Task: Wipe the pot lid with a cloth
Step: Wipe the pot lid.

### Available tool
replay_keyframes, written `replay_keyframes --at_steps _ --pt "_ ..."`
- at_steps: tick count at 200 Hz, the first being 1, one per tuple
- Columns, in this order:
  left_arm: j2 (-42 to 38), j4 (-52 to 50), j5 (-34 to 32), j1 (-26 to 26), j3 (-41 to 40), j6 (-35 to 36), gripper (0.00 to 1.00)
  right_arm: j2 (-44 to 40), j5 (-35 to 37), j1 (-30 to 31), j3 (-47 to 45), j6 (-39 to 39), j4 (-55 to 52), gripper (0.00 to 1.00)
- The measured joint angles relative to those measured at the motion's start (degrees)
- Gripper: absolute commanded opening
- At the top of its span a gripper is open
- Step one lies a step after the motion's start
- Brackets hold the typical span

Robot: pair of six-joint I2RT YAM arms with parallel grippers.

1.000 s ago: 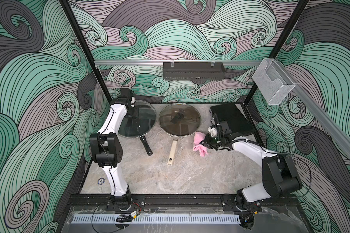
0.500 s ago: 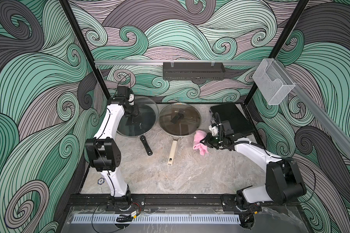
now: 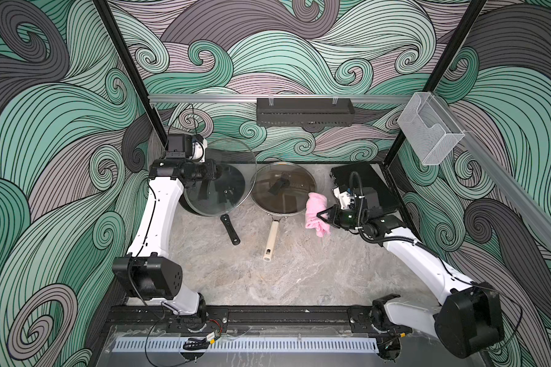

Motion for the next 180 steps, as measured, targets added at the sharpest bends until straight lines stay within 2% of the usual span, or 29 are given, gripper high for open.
replay_keyframes --at_steps 59,118,180 --pt "-5.14 -0.48 9.57 0.00 -4.31 -5.11 0.00 -0.74 -5.42 0.02 -0.09 0.57 9.25 0.00" --pt "-9.64 0.44 15.54 -1.05 -6.32 -9.86 0.00 5.51 -9.79 0.61 1.55 4.50 21.20 0.00" --pt "-12.24 3.76 18.49 -5.18 -10.45 -14.69 0.00 17.53 -10.97 8.90 10.88 7.80 33.55 0.00"
